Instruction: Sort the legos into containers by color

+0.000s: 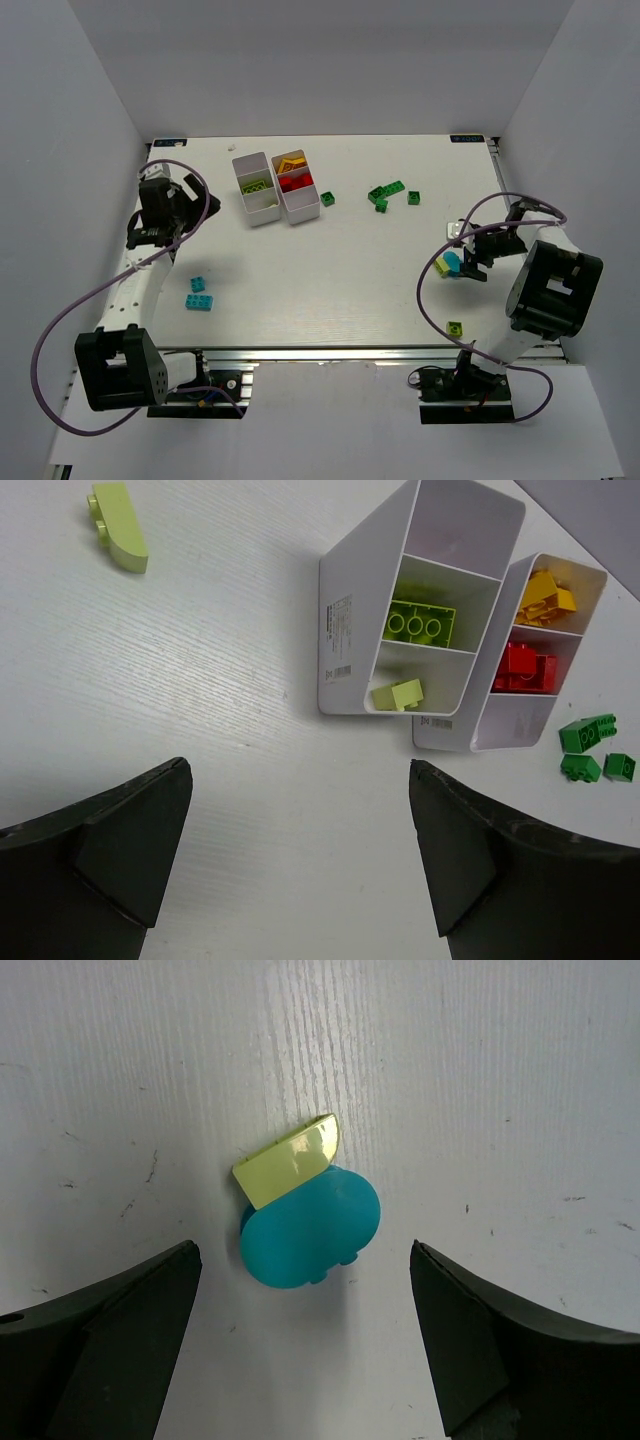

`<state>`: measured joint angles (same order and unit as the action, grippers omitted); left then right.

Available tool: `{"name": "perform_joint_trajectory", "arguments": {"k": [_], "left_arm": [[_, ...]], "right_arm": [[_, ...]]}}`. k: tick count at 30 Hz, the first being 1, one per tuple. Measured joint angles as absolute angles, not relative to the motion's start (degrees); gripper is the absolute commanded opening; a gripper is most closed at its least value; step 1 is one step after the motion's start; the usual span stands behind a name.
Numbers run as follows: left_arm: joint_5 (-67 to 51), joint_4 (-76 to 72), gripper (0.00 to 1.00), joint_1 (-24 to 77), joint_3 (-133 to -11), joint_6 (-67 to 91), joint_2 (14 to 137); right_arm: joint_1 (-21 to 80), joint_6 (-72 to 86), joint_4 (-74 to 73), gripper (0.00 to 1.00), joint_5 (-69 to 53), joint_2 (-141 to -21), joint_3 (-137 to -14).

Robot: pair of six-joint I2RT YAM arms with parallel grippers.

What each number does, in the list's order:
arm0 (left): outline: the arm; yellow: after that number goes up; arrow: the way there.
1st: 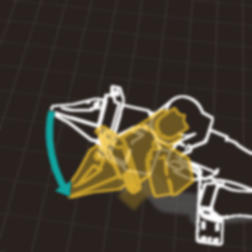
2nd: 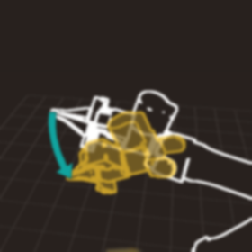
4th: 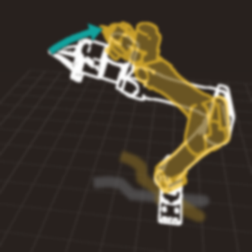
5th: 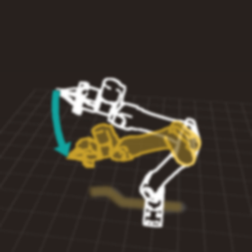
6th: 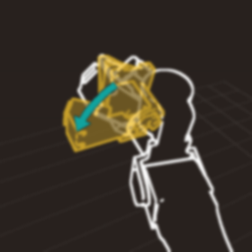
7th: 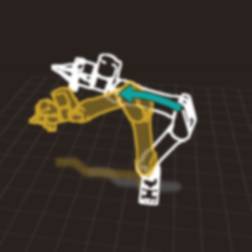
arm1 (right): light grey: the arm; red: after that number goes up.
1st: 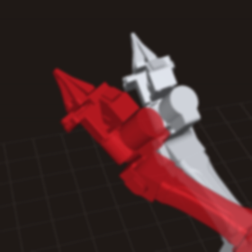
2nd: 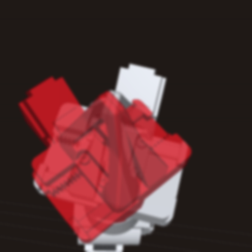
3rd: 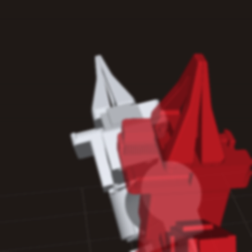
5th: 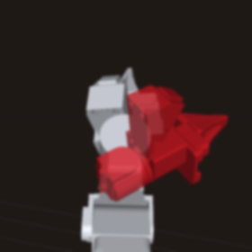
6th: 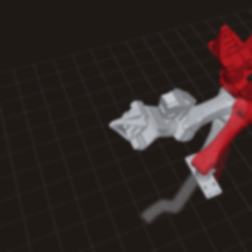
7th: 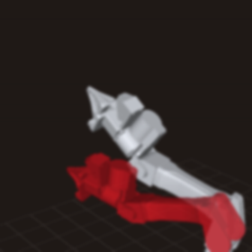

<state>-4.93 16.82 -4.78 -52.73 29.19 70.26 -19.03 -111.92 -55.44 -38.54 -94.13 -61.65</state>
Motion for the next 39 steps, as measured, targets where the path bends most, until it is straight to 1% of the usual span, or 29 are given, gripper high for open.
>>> {"name": "perform_joint_trajectory", "arguments": {"k": [13,29,33,39], "left_arm": [[-5.5,16.9,0.98,-4.8,-52.3,30.1,69.7],[-6.5,17.6,0.98,-4.8,-52.1,30.0,69.6],[-6.5,18.0,0.98,-4.8,-52.1,30.0,69.6],[-6.4,18.1,0.98,-4.8,-52.1,29.8,69.6]], "right_arm": [[-18.1,-111.4,-50.6,0.89,-37.4,-100.5,-61.1],[-16.5,-109.0,-48.6,0.89,-35.7,-101.6,-62.1],[-16.5,-108.4,-49.0,0.9,-35.3,-99.9,-62.1],[-16.5,-109.1,-51.6,0.9,-34.9,-90.8,-62.1]]}}
